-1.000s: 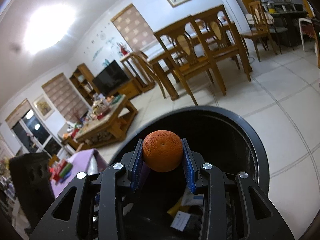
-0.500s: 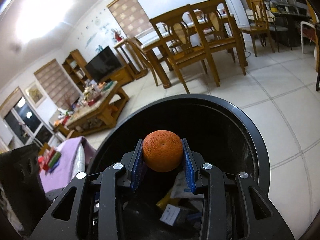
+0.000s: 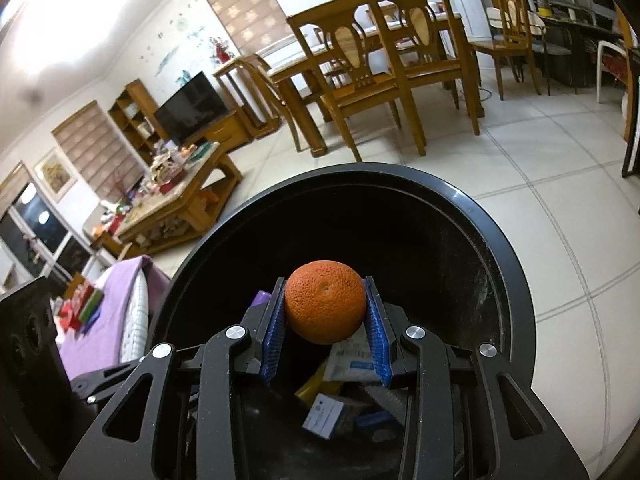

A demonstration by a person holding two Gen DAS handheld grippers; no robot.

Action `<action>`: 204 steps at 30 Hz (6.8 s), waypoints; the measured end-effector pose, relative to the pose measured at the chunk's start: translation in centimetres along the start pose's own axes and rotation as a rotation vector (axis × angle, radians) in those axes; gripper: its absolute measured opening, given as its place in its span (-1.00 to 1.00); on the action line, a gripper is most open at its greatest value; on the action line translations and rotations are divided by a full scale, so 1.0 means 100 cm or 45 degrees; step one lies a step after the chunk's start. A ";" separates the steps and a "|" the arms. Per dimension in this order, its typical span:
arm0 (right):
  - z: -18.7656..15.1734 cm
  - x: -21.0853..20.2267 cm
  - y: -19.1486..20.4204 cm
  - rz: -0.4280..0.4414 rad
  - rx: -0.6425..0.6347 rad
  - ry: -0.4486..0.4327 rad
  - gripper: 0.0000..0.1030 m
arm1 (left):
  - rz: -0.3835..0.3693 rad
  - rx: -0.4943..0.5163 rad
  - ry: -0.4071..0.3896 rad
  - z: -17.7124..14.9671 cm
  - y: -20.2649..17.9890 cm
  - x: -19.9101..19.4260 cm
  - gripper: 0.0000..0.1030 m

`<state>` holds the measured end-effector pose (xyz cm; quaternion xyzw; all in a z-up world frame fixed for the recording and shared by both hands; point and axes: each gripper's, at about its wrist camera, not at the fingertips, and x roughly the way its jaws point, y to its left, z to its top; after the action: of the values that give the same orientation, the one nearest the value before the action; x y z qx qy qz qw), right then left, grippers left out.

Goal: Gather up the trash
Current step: 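Carry the tube and orange over the bin and open both tools, then move both tools back over the table toward the red milk boxes, then grasp a red milk box with the left tool while the right tool grasps the other, then carry both red milk boxes over the black bin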

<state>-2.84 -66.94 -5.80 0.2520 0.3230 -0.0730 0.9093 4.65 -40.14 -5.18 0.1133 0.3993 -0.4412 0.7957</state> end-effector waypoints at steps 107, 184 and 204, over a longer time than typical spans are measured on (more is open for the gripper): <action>-0.095 0.221 0.551 0.317 -1.512 0.340 0.89 | 0.768 -0.252 0.031 -0.110 0.419 -0.214 0.58; -0.025 -0.068 -0.018 0.250 0.198 -0.299 0.72 | 0.068 0.189 -0.123 -0.012 -0.004 -0.038 -0.04; 0.015 -0.017 0.034 -0.047 -0.003 -0.098 0.71 | 0.027 0.086 -0.072 -0.012 0.001 -0.032 -0.03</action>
<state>-2.29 -64.84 -2.34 0.2421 0.2923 -0.0989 0.9199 3.12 -37.53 -3.67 0.1317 0.3602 -0.4491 0.8070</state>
